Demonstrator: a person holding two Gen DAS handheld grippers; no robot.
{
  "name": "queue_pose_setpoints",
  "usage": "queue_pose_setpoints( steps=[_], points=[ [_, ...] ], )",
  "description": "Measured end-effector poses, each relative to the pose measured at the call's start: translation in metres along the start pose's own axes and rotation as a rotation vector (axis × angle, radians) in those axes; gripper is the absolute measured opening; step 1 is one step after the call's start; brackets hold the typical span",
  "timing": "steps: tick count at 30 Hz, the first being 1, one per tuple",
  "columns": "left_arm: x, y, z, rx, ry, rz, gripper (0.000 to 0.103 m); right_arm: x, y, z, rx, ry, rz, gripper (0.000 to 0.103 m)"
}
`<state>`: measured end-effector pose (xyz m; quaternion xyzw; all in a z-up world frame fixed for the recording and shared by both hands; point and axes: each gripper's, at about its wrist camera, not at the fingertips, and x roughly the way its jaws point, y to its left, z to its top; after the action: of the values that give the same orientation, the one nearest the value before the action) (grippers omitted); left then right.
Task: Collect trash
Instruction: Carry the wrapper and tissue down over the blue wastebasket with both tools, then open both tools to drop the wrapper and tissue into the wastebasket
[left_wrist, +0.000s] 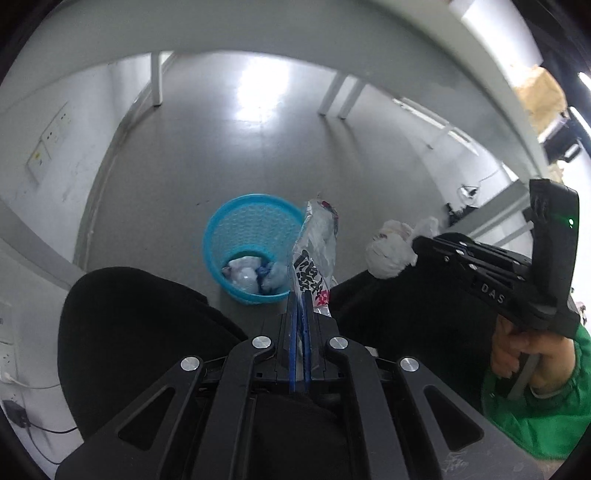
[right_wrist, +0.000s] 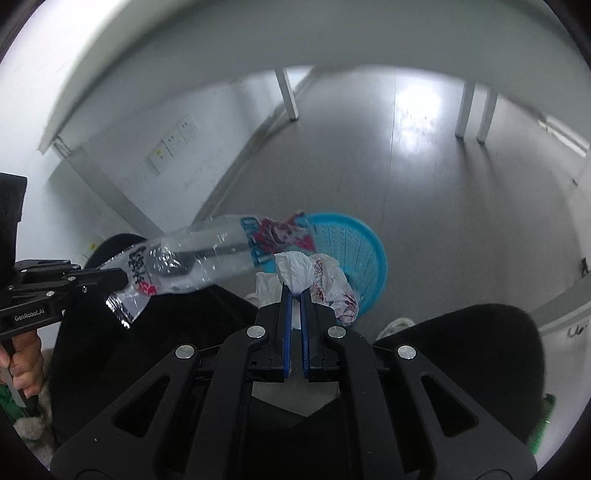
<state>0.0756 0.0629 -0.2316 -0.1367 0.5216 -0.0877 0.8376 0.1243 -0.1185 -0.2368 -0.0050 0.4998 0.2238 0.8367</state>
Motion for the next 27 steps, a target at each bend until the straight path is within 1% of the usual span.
queue_pose_setpoints(
  steps=[6,12,14,18,22,25,27],
  points=[
    [0.035,0.016,0.018,-0.055,0.048,0.035,0.001,0.043,-0.012,0.005,0.049,0.073,-0.018,0.004],
    [0.077,0.028,0.035,-0.108,0.113,0.069,0.001,0.085,-0.015,0.015,0.082,0.154,-0.037,0.004],
    [0.086,0.031,0.04,-0.132,0.13,0.061,0.001,0.098,-0.017,0.019,0.089,0.177,-0.04,0.004],
    [0.108,0.038,0.049,-0.178,0.157,0.069,0.001,0.12,-0.021,0.023,0.087,0.22,-0.048,0.004],
    [0.133,0.043,0.059,-0.214,0.194,0.09,0.001,0.146,-0.031,0.027,0.127,0.278,-0.03,0.004],
    [0.152,0.047,0.066,-0.246,0.213,0.107,0.001,0.166,-0.037,0.031,0.136,0.307,-0.041,0.004],
    [0.165,0.05,0.069,-0.27,0.236,0.104,0.001,0.182,-0.042,0.034,0.146,0.334,-0.048,0.004]
  ],
)
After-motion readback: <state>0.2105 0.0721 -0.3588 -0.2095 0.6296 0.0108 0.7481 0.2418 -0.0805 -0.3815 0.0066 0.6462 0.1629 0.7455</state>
